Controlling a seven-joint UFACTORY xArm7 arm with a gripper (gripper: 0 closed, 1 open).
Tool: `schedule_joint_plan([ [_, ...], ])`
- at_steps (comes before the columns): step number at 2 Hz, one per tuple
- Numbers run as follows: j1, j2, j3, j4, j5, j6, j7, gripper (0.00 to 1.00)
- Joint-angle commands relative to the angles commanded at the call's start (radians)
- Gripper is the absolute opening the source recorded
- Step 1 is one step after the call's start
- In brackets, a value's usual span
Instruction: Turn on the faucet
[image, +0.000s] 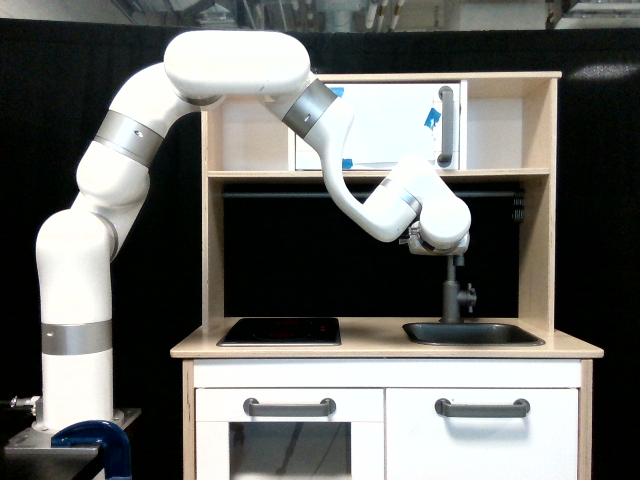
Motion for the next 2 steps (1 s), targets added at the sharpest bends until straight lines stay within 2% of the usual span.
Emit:
schedule_joint_plan([
  [1, -0.008, -0.009, 0.007, -0.004, -0.005, -0.002, 0.004, 1.0],
  [2, -0.054, -0.083, 0.024, -0.094, -0.029, 0.017, -0.011, 1.0],
])
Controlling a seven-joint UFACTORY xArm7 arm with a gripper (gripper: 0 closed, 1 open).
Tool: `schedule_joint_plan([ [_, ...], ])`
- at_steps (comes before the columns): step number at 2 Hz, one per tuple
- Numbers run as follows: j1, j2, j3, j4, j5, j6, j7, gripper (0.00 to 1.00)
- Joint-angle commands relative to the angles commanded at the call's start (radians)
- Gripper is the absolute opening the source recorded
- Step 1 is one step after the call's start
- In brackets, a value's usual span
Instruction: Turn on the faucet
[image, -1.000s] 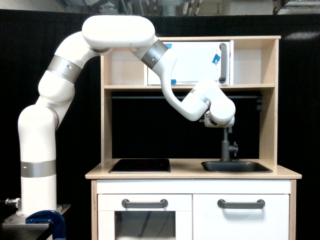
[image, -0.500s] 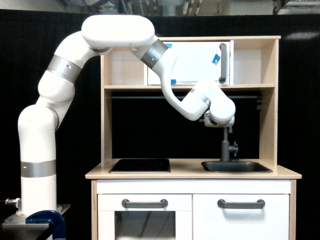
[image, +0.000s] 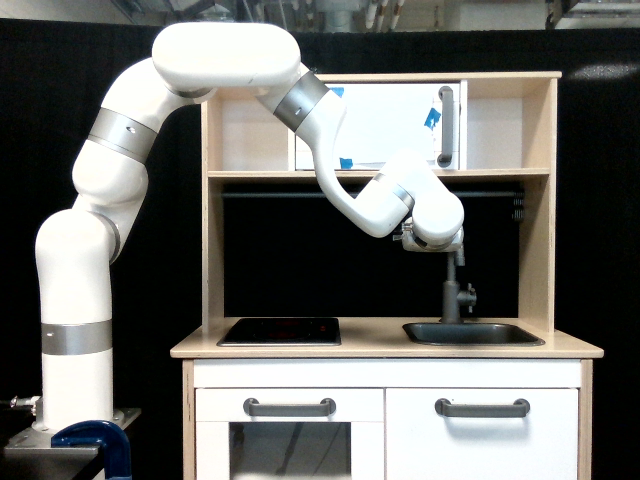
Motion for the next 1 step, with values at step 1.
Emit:
schedule_joint_plan([
  [1, -0.095, -0.163, -0.016, -0.166, -0.074, 0.084, -0.006, 1.0],
])
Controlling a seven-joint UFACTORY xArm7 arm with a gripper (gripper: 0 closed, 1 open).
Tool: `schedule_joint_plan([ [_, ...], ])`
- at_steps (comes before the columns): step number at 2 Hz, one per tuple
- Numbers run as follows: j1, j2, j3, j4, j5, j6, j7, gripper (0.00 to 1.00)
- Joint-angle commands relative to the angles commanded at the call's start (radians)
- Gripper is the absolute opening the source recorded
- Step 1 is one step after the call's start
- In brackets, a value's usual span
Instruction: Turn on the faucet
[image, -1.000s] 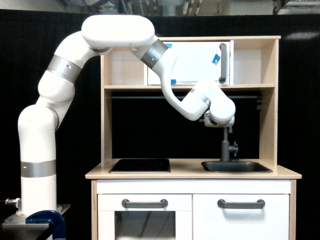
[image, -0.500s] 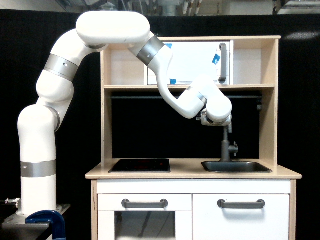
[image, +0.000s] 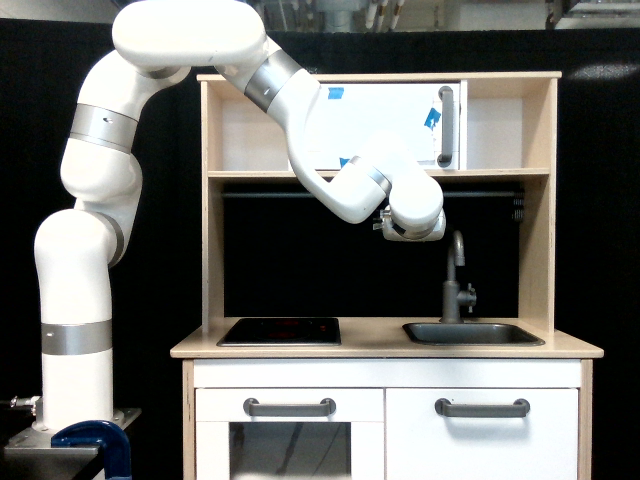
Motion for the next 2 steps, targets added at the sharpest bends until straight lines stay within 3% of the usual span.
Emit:
schedule_joint_plan([
  [2, -0.173, -0.235, -0.113, -0.276, -0.197, 0.194, -0.071, 1.0],
])
